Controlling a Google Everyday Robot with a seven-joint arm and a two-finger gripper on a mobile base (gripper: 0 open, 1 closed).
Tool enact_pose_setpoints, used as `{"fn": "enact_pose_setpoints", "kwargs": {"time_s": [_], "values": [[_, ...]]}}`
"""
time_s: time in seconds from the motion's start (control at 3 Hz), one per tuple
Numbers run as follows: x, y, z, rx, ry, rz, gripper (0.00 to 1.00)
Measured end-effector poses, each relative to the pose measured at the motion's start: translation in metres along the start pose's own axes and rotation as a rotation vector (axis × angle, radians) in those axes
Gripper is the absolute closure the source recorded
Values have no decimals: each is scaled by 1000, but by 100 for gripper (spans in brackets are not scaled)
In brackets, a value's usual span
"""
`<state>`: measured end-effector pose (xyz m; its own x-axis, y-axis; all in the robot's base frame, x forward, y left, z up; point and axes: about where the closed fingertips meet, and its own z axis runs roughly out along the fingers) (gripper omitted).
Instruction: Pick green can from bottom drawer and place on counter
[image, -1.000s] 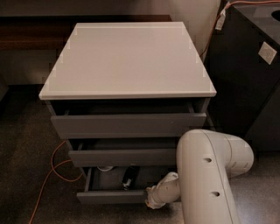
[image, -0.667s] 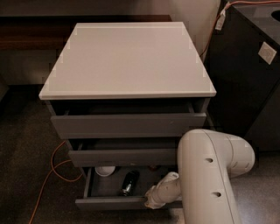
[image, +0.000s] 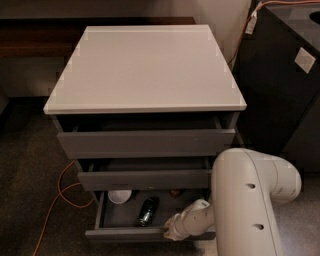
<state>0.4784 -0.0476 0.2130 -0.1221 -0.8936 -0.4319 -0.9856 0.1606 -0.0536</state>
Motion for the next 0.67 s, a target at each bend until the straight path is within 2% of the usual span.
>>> {"fn": "enact_pose_setpoints", "kwargs": {"time_s": [0.33,0.67], "values": [[0,0,0,0,0,0,100],[-6,4,-5,12,-39,9,85]]}}
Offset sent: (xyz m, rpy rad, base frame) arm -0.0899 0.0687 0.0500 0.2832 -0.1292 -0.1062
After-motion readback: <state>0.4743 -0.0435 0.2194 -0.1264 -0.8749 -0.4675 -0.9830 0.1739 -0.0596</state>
